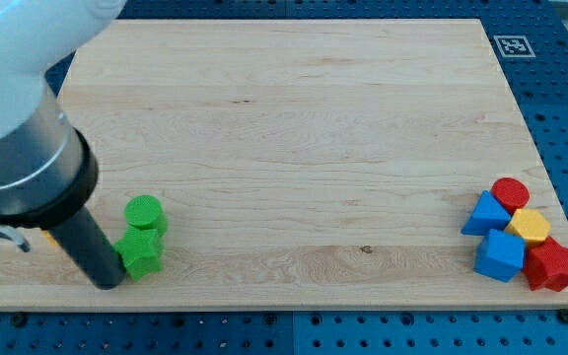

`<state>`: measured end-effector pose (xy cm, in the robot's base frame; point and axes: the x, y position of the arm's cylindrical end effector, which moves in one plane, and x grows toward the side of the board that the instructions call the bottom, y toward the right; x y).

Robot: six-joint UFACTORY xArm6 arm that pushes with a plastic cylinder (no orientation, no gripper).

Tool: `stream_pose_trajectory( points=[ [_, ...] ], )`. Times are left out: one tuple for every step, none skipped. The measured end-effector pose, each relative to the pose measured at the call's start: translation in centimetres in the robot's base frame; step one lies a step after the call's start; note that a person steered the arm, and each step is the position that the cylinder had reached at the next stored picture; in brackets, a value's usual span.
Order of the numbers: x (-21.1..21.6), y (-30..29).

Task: Slide the green star closer to the blue cube

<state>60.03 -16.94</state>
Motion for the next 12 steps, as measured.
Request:
stream_pose_trajectory(
  points=[
    [0.0, 2.1],
    [0.3, 2.6],
    [-0.2, -0.3],
    [-0.8, -2.3],
    [-1.5, -2.3],
    [-3.0, -1.3],
    [-3.0, -0.7],
    [-2.8, 1.6],
    [-2.7, 4.4],
    [-2.7, 7.4],
    [-2.7, 10.3],
    [-2.7, 13.2]
  ],
)
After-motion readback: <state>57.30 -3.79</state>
